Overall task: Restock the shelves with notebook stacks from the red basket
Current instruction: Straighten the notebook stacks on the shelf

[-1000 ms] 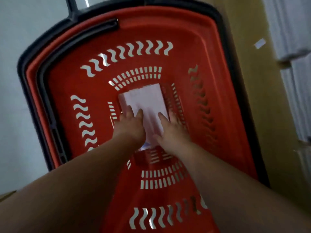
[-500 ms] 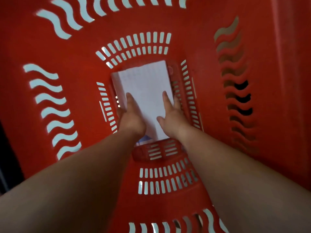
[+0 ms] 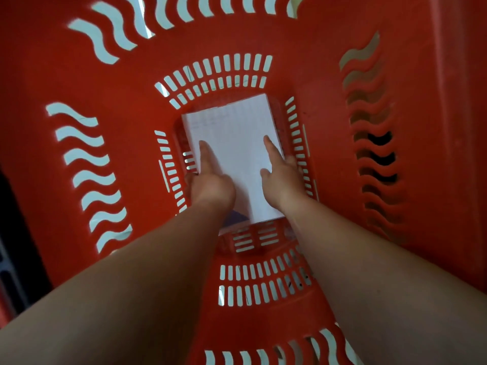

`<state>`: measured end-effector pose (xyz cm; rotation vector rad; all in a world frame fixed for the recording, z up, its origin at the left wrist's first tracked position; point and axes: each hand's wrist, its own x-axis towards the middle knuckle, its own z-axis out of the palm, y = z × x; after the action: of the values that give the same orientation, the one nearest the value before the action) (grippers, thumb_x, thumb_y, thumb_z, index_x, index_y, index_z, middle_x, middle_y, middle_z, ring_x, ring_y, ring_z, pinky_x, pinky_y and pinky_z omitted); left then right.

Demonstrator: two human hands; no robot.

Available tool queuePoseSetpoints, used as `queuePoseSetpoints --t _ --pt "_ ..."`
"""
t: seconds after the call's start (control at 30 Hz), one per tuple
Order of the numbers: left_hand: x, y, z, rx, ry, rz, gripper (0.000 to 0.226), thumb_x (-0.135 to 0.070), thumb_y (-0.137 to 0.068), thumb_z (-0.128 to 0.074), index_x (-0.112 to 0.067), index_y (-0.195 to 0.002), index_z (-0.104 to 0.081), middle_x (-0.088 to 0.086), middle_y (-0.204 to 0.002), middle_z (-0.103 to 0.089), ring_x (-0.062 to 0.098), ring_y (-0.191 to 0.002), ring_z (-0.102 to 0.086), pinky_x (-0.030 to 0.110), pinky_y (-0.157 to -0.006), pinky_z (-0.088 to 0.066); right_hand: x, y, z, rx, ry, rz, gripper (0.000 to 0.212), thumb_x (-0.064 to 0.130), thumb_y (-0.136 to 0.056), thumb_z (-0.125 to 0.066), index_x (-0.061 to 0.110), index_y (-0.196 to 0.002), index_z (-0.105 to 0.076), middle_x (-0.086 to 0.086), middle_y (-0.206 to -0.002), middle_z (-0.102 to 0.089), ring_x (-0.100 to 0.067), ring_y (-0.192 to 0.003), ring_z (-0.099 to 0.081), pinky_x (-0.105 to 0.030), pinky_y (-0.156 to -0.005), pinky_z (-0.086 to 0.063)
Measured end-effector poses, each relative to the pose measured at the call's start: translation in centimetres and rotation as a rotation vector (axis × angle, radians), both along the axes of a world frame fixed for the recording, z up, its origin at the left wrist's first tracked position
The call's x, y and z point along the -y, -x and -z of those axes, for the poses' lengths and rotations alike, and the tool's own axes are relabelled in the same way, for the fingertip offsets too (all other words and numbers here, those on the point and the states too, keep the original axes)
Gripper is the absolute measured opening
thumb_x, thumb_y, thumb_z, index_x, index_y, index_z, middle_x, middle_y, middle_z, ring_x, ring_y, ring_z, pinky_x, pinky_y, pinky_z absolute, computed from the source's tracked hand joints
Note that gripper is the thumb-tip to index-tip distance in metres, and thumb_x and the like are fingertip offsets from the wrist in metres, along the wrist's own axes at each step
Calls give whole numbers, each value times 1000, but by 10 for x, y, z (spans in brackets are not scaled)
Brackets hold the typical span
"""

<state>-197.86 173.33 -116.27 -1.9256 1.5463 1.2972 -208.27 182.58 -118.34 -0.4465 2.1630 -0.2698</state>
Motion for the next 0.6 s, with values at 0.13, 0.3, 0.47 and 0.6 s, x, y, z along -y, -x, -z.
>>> queuePoseSetpoints --t 0.13,0.3,0.47,0.6 --pt "4 2 -19 15 25 148 86 -25 -103 -50 -45 -155 15 7 -148 -45 28 -112 -59 39 -83 -53 9 8 -22 -52 -85 -39 68 36 -106 -44 56 -155 -2 -14 -146 -46 -33 -133 -45 -44 -115 -35" --pt "0 12 -78 -8 -1 47 84 -33 -102 -48 -56 -147 19 1 -153 -33 34 -132 -49 55 -100 -52 6 4 -67 -23 -87 65 66 33 -105 -45 50 -158 -8 -13 -155 -38 -34 -142 -37 -46 -120 -28" --pt "-6 20 -157 -12 -23 -70 82 -23 -103 -48 -57 -150 10 5 -148 -30 34 -134 -43 53 -101 -49 -7 1 -135 6 20 204 65 29 -105 -48 47 -159 -16 -10 -164 -26 -30 -150 -29 -41 -122 -26" --pt "6 14 -235 -51 43 83 88 -13 -102 -49 -60 -151 7 10 -140 -36 34 -125 -49 48 -87 -53 -11 -6 -217 6 77 296 63 30 -105 -49 48 -158 -20 -8 -164 -27 -27 -149 -30 -40 -122 -27"
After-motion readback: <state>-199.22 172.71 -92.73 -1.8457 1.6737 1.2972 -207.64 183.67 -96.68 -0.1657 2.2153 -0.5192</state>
